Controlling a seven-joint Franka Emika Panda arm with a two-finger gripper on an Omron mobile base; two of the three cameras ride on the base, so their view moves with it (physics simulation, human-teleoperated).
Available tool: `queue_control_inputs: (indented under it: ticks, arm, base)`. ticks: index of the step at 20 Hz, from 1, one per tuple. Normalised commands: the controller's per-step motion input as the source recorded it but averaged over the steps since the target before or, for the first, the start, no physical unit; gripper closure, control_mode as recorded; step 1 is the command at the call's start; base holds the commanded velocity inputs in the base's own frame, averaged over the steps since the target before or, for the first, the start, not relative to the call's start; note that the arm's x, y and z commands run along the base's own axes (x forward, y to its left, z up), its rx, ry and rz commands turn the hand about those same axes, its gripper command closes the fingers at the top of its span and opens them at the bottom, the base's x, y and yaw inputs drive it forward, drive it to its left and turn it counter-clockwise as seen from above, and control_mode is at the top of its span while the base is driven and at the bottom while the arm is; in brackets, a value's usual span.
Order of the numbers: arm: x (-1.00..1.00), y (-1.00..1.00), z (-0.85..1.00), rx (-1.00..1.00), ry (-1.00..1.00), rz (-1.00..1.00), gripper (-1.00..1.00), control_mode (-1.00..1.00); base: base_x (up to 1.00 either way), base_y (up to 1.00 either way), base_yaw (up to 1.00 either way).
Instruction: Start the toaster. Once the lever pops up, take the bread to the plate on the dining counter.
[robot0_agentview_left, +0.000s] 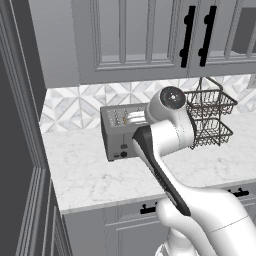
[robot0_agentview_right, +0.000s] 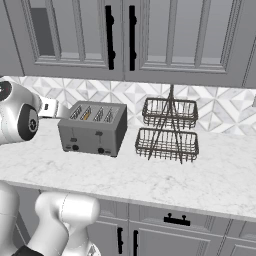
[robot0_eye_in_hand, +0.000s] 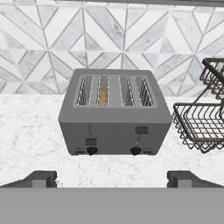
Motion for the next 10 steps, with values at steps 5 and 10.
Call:
queue_control_inputs:
  ticks: [5, 10]
  arm:
    - [0.00, 0.00, 0.00, 0.00, 0.00, 0.00, -1.00, -1.00]
    - [0.00, 0.00, 0.00, 0.00, 0.00, 0.00, -1.00, -1.00]
  base:
    - [0.00, 0.00, 0.00]
    - [0.00, 0.00, 0.00]
